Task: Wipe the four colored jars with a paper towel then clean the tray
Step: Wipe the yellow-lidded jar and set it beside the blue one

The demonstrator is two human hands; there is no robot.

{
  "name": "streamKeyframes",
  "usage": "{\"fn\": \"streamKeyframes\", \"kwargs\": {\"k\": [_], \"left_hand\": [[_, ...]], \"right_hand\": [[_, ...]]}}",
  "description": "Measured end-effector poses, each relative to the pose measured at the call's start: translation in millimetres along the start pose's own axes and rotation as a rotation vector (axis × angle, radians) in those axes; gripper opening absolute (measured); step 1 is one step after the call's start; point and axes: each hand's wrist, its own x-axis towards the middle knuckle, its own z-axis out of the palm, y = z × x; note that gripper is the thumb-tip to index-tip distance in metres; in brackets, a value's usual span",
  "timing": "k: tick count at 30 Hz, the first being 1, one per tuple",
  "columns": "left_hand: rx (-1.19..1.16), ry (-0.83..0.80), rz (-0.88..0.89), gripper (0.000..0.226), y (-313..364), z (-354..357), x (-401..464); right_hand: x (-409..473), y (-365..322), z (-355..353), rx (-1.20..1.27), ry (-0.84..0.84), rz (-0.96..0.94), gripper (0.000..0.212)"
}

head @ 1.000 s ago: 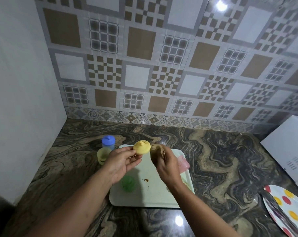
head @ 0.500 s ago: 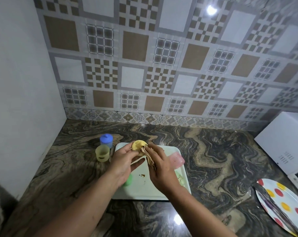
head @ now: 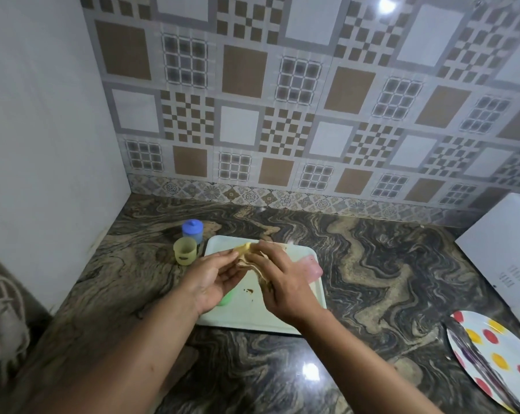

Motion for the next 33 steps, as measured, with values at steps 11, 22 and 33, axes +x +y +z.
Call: {"fn": "streamKeyframes", "kwargs": {"k": [11, 22, 33], "left_hand": [[-0.022, 0.051, -0.007, 0.014, -9.1, 10.7, -3.2], [0.064, 0.002, -0.057, 0.022, -14.9, 15.2, -4.5], [0.198, -0.021, -0.049, 0.022, -4.0, 11.9, -0.6]], "right_hand": [[-5.8, 3.9, -19.4, 0.019, 0.039, 0.017, 0.042], [-2.1, 19.1, -27.0, 0.074, 0.1, 0.223, 0.04], [4.5, 37.7, -19.8, 0.14, 0.075, 0.365, 0.043]]}}
